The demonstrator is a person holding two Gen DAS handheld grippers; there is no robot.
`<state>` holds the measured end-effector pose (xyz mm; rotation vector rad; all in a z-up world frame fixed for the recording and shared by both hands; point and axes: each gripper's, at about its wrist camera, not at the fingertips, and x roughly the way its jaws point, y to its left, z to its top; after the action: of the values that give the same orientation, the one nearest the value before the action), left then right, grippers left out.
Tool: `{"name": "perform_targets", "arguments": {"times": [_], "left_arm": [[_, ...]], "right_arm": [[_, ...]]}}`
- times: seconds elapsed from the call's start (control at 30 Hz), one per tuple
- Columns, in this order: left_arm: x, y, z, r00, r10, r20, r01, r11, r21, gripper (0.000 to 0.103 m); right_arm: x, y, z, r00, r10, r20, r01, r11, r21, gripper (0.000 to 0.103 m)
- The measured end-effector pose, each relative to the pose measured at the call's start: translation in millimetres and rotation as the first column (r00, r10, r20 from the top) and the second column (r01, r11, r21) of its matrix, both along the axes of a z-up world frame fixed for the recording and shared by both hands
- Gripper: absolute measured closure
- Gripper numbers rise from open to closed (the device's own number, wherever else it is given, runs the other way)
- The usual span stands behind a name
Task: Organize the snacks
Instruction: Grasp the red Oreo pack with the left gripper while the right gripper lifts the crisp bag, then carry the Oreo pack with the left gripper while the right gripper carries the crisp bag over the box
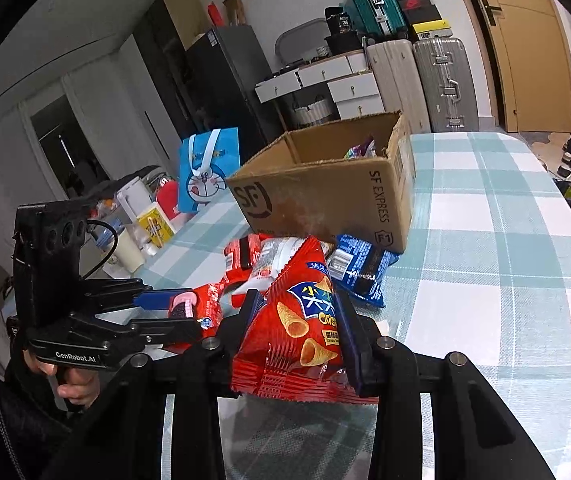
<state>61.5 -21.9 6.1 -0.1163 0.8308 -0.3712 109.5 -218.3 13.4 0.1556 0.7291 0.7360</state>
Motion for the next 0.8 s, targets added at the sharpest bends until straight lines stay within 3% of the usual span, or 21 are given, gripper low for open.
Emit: {"name": "perform_targets", "arguments": {"times": [0.23, 0.8], "left_arm": [[3, 12, 27, 0.997, 0.054, 0.046, -0.052, 0.998, -0.041, 0.059], [42, 26, 71, 0.975, 0.169, 0.145, -0.167, 0.986, -0.027, 0.059]], "right_arm": [[-1, -3, 18, 0.999, -0.03, 0.037, 0.029, 0.999, 0.015, 0.066], [29, -4, 59, 0.986, -0.131, 0.102, 0.125, 0.99, 0.06, 0.066]]}}
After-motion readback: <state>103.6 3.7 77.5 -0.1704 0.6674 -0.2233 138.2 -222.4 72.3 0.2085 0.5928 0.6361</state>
